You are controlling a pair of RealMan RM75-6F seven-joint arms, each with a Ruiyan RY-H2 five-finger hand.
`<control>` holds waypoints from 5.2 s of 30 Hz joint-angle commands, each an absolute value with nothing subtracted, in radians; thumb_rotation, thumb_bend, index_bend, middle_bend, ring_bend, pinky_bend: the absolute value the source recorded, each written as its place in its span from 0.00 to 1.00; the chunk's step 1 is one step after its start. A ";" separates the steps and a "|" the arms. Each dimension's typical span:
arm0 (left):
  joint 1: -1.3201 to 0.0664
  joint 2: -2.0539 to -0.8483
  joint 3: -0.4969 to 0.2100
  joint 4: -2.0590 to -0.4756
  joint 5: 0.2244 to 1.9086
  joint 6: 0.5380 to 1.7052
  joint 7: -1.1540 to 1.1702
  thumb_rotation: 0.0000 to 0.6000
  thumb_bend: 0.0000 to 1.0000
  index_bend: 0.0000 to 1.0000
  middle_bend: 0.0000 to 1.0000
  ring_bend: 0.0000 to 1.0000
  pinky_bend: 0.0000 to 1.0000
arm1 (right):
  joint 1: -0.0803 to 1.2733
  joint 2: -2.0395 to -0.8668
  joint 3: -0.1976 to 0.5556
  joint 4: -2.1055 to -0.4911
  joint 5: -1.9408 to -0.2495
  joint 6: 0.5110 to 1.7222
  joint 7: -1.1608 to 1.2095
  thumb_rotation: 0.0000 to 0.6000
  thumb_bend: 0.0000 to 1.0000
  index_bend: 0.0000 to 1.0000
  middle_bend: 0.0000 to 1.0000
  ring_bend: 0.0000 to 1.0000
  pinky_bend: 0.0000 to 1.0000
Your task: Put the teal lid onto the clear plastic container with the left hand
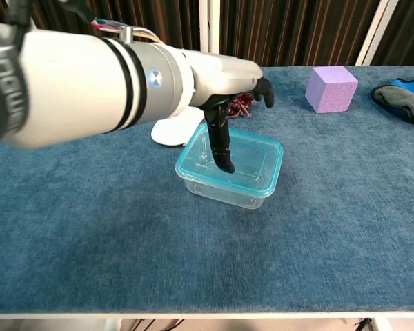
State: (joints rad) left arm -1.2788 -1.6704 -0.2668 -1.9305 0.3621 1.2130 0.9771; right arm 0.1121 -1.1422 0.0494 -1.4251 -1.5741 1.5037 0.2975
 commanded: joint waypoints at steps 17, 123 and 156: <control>-1.269 -1.678 -0.154 -1.825 0.528 1.077 0.905 1.00 0.08 0.24 0.17 0.00 0.00 | 0.104 -1.134 0.049 -1.449 -1.562 1.504 0.278 1.00 0.03 0.00 0.08 0.00 0.00; -0.969 -1.578 0.047 -1.927 0.876 1.156 0.813 1.00 0.08 0.27 0.18 0.00 0.00 | 0.087 -1.126 0.044 -1.520 -1.601 1.547 0.205 1.00 0.03 0.00 0.08 0.00 0.00; -0.387 -1.247 0.126 -1.717 1.253 1.550 0.160 1.00 0.02 0.19 0.11 0.00 0.00 | 0.088 -1.101 0.018 -1.455 -1.584 1.498 0.459 1.00 0.03 0.00 0.00 0.00 0.00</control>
State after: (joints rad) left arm -0.4357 -1.2618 0.0914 -1.7409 1.2099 1.5085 0.2079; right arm 0.1023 -1.1057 0.0322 -1.4616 -1.5754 1.4883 0.4358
